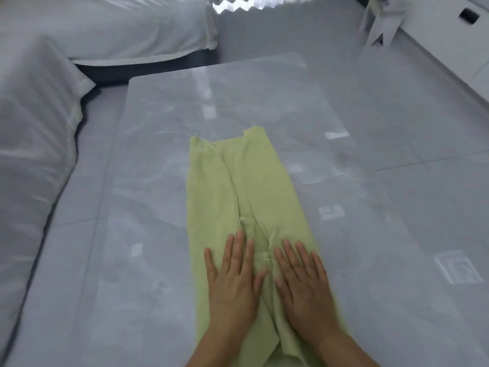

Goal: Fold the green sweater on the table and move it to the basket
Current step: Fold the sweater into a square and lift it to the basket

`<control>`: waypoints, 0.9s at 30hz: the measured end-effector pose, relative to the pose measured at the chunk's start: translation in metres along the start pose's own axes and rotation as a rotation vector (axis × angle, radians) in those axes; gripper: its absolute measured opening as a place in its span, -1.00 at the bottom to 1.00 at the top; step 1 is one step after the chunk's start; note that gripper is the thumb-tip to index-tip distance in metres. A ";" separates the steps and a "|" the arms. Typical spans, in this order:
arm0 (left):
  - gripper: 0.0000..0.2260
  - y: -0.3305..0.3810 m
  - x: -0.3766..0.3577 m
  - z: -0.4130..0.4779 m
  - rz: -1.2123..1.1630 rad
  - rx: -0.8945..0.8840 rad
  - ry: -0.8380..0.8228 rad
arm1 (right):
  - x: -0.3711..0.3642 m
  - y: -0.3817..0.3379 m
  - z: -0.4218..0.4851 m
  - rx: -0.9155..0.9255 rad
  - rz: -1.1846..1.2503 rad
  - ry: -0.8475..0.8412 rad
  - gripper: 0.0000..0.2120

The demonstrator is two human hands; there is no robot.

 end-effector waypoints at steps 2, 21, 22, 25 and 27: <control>-0.44 -0.005 -0.008 -0.025 -0.035 0.033 0.048 | 0.003 0.002 -0.001 0.013 0.012 0.006 -0.54; -0.54 -0.073 -0.035 -0.110 -1.041 0.702 -0.137 | 0.002 0.063 -0.065 -0.652 0.489 -0.213 -0.54; -0.54 -0.070 -0.035 -0.118 -1.040 0.711 -0.134 | 0.003 0.061 -0.074 -0.656 0.492 -0.246 -0.56; -0.52 -0.066 -0.044 -0.145 -1.019 0.736 -0.147 | 0.001 0.057 -0.104 -0.685 0.497 -0.319 -0.57; -0.51 -0.063 -0.054 -0.168 -1.039 0.776 -0.167 | -0.004 0.052 -0.125 -0.706 0.505 -0.374 -0.56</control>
Point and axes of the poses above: each hand's wrist, its own z-axis towards the middle knuckle, its own x-axis out of the back of the hand, y = z × x, the point moved 9 cm from there along z, towards the middle knuckle, and after that the axes turned 12 degrees about -y, right-handed, at the moved point
